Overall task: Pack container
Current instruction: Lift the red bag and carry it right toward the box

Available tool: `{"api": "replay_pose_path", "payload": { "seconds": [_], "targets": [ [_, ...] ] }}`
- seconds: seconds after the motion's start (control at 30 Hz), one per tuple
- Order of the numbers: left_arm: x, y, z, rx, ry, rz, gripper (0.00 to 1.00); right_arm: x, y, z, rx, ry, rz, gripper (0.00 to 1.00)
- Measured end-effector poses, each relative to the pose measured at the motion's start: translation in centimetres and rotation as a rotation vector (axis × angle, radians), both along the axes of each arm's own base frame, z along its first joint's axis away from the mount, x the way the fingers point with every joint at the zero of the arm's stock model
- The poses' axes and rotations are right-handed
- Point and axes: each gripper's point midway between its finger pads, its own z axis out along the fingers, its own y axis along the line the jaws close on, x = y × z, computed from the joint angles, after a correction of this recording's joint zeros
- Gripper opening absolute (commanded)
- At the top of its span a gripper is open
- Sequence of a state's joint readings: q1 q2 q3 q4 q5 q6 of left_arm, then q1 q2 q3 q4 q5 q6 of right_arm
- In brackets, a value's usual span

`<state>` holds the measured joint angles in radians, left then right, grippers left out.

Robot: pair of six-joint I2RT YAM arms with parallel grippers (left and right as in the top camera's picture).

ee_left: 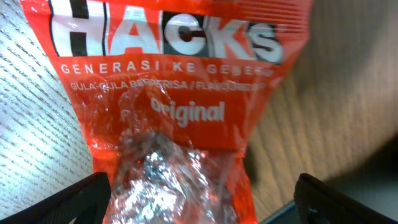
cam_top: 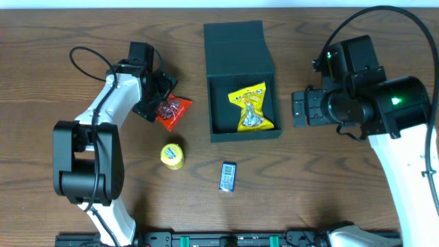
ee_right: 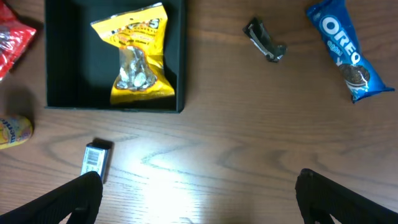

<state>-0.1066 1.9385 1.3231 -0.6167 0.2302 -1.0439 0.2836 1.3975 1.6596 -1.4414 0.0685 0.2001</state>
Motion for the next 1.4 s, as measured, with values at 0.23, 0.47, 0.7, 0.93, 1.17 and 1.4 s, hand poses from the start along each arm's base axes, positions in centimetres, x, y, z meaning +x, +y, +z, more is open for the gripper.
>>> {"api": "replay_pose_path", "payload": {
  "seconds": [0.23,0.47,0.7,0.93,1.17,1.4],
  "targets": [
    [-0.3,0.0,-1.4,0.004,0.036,0.0,1.0,0.0,0.0,-0.3,-0.001,0.004,0.0,0.99],
    [-0.3,0.4,-1.5,0.022,0.036,0.011,0.71,0.1,0.0,-0.3,-0.003,0.002,0.007,0.99],
    [-0.2,0.6,-1.5,0.033,0.034,0.012,0.39,0.1,0.0,-0.3,-0.003,-0.001,0.007,0.99],
    [0.0,0.5,-1.2,0.033,0.025,0.011,0.27,0.2,0.0,-0.3,-0.003,-0.002,0.008,0.99],
    [0.0,0.6,-1.2,0.034,0.027,0.01,0.27,0.2,0.1,-0.3,-0.009,-0.003,0.022,0.99],
    [0.0,0.5,-1.1,0.033,0.025,0.007,0.06,0.2,0.1,-0.3,-0.01,-0.003,0.024,0.99]
  ]
}}
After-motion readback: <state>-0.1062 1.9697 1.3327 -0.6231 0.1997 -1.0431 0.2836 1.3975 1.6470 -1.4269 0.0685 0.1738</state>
